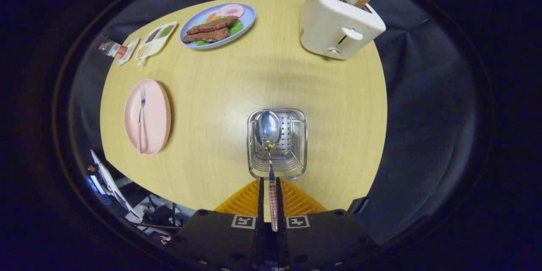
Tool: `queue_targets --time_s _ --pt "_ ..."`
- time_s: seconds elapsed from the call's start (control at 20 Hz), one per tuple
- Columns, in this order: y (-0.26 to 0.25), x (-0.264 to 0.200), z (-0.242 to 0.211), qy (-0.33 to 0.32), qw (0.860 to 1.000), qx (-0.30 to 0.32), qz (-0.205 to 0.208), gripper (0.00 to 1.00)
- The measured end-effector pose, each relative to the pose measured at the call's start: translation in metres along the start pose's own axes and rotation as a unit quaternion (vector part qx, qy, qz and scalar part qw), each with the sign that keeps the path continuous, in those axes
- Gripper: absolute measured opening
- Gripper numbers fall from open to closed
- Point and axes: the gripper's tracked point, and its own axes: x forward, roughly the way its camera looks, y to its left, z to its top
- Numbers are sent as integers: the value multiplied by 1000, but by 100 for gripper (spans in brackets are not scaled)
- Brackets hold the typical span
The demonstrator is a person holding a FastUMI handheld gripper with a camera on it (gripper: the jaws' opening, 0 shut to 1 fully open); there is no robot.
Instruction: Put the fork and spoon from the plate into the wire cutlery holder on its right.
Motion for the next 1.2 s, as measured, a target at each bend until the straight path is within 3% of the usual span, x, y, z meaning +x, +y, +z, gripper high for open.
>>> queue_targets --time_s 0.5,0.55,0.8,0.95,1.2 --pt "26 -14 3 -35 999 -2 13 20" --pt "32 -16 6 -43 999 -7 14 30" --pt "65 -25 24 -109 994 -17 6 57" --pt "92 -31 33 -147 989 -27 8 86" --pt "150 -38 48 -221 974 -35 28 91"
